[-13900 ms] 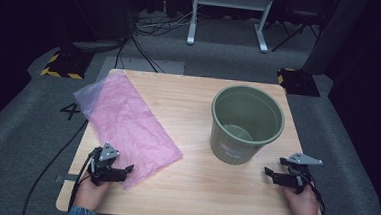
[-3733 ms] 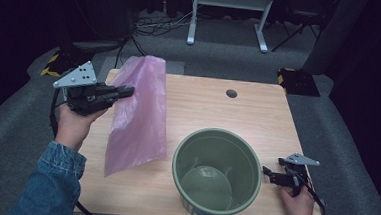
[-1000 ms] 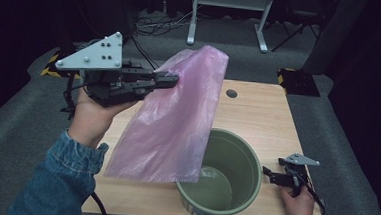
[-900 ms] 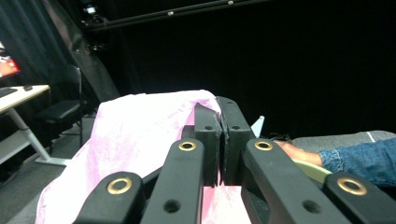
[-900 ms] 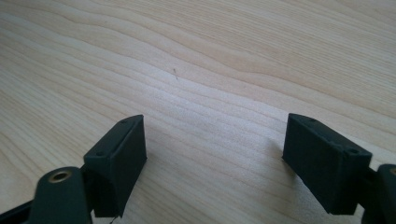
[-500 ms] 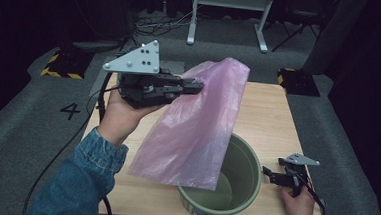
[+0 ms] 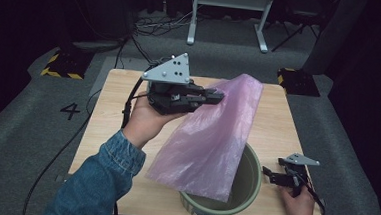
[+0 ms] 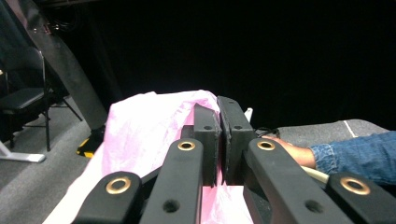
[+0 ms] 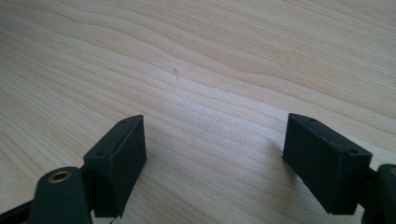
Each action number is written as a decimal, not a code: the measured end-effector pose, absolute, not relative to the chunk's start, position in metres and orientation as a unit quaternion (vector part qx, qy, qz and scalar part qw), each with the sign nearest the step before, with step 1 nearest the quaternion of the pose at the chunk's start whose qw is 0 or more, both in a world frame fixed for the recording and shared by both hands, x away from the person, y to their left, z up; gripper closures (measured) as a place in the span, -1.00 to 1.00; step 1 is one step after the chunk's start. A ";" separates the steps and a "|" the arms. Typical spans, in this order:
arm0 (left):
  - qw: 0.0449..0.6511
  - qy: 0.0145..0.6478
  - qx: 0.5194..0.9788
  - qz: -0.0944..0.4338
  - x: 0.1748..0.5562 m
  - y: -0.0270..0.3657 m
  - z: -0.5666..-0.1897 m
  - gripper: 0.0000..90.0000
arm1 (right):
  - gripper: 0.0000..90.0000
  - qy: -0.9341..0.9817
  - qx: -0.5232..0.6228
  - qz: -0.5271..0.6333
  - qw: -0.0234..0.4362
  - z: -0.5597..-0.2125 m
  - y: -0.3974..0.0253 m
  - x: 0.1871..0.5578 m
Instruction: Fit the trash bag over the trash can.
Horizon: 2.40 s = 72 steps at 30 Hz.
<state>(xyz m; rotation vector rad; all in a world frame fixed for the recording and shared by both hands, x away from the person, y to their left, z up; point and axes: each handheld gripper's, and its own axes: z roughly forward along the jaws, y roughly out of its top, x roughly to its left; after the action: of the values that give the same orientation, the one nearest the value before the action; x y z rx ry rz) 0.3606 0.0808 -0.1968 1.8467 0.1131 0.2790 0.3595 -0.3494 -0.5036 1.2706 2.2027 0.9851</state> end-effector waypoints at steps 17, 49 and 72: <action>0.582 0.049 0.805 0.097 0.369 0.066 -0.235 0.93 | -0.53 0.791 0.455 0.353 0.206 -0.504 -0.349 0.359; 0.551 0.040 0.833 0.009 0.351 0.076 -0.315 0.93 | -0.53 0.792 0.454 0.353 0.206 -0.504 -0.349 0.359; 0.533 0.076 0.841 -0.048 0.354 0.100 -0.344 0.88 | -0.65 0.799 0.446 0.351 0.200 -0.504 -0.348 0.360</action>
<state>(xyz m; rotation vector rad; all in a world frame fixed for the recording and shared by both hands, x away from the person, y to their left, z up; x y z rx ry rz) 0.3536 0.0997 -0.3439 2.0063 0.1814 -0.1136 0.3603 -0.3480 -0.5038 1.2462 2.2330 0.9799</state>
